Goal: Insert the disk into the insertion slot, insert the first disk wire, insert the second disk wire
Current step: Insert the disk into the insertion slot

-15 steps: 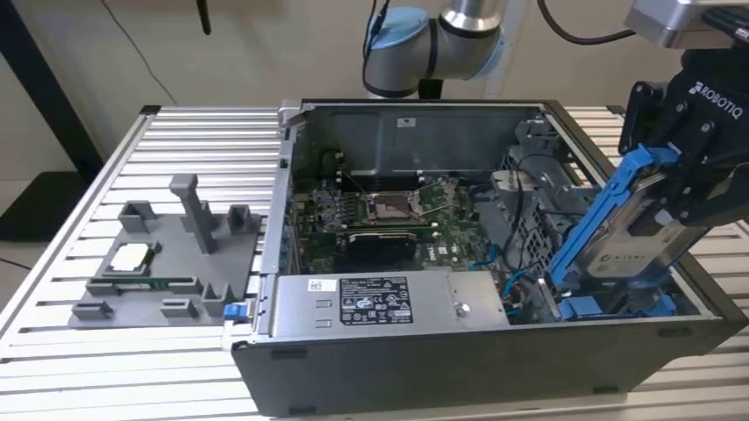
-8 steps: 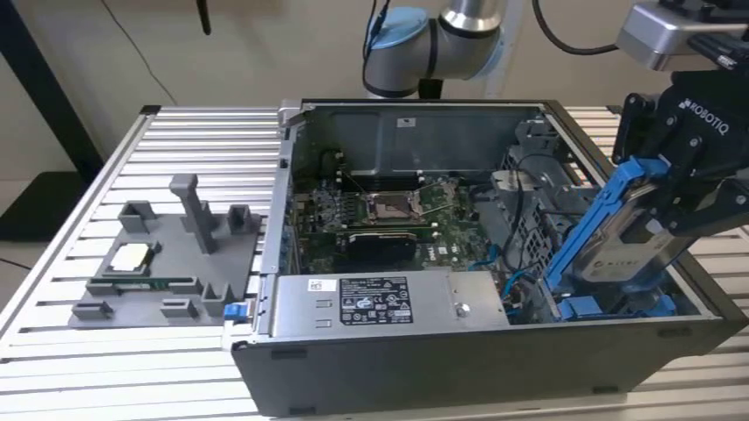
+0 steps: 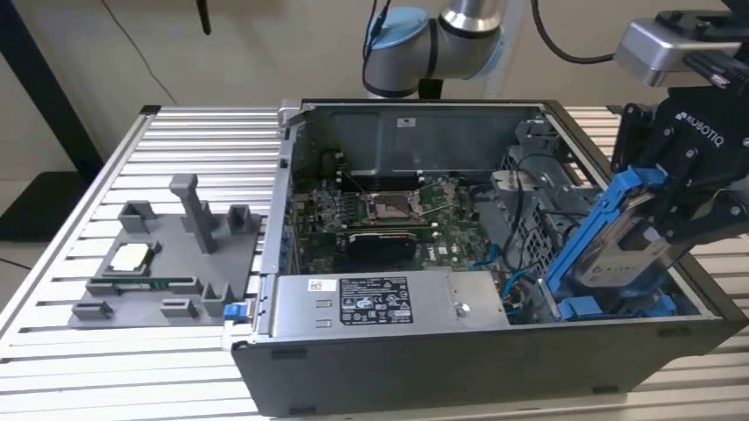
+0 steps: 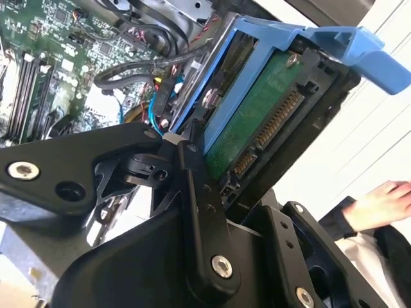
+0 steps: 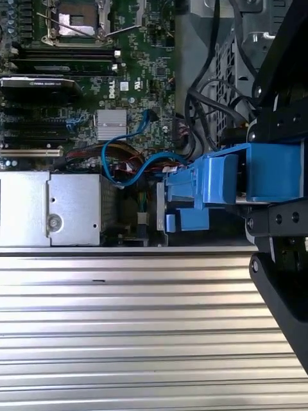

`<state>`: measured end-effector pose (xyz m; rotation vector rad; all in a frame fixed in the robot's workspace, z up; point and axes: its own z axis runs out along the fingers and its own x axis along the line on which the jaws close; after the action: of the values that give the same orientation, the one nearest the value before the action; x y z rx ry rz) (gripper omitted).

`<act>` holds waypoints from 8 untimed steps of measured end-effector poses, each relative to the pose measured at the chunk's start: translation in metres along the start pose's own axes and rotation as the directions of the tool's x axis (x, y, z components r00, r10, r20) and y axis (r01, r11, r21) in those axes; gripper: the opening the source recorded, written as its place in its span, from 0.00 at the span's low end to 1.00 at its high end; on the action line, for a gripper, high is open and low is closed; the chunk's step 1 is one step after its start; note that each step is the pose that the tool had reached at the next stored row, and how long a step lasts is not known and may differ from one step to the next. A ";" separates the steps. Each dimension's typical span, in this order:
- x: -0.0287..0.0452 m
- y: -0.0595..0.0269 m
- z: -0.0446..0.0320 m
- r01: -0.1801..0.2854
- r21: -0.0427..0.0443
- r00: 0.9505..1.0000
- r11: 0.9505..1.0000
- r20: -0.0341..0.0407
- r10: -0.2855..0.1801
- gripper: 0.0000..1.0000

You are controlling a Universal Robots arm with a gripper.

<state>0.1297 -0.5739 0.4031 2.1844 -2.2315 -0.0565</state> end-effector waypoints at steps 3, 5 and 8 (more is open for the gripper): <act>0.0001 -0.0002 0.0055 -0.001 0.000 1.000 1.000 0.000 0.001 0.33; 0.0001 -0.0004 0.0091 -0.001 0.000 1.000 1.000 0.000 0.001 0.33; 0.0002 -0.0006 0.0144 -0.001 0.000 1.000 1.000 0.000 0.001 0.33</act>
<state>0.1298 -0.5739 0.3887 2.1833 -2.2327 -0.0565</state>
